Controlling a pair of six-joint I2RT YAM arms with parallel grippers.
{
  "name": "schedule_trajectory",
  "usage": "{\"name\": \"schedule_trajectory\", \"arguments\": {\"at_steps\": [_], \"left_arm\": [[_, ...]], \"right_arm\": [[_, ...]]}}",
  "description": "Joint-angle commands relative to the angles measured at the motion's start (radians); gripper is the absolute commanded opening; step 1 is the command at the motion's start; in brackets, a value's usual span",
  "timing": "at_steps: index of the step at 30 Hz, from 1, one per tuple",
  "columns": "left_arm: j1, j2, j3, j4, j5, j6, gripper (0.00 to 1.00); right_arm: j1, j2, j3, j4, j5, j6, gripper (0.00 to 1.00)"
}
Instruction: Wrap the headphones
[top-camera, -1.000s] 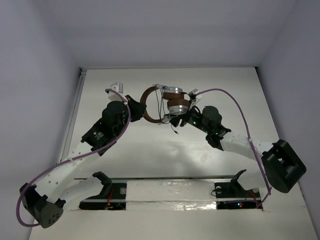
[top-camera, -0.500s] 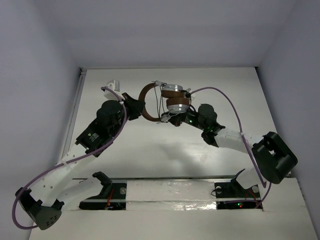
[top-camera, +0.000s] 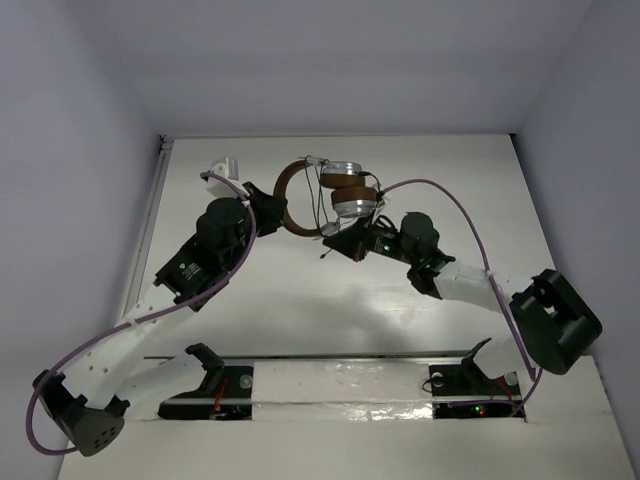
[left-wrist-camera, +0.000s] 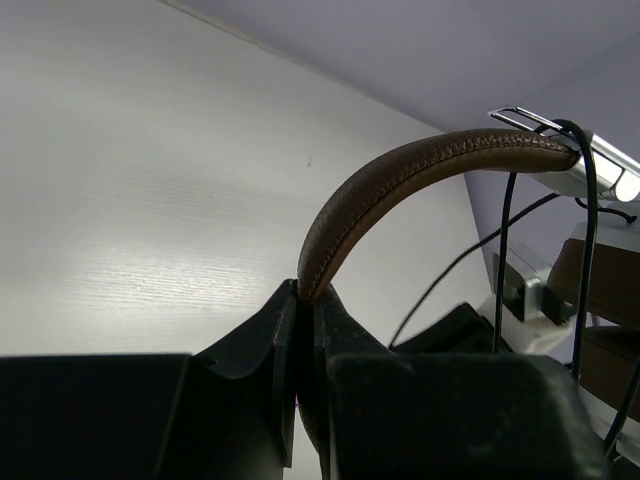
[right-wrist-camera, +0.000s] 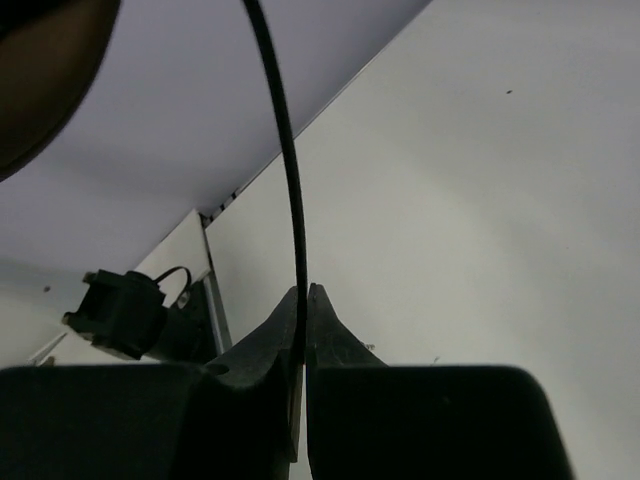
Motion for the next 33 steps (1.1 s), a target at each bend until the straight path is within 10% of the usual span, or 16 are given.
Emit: {"name": "schedule_trajectory", "arguments": {"at_steps": [1,22,33], "left_arm": [[-0.002,-0.002,0.025,0.138,-0.110,-0.015,0.00],[-0.002,0.153,-0.053,0.261,-0.432,-0.028,0.00],[-0.037,0.134,-0.165,0.318,-0.412,-0.095,0.00]], "right_arm": [[0.007,-0.071,-0.019,-0.006,-0.075,0.037,0.04],[0.016,-0.129,-0.011,0.218,-0.511,0.435,0.00],[0.016,0.062,-0.093,0.855,-0.117,0.813,0.00]]}}
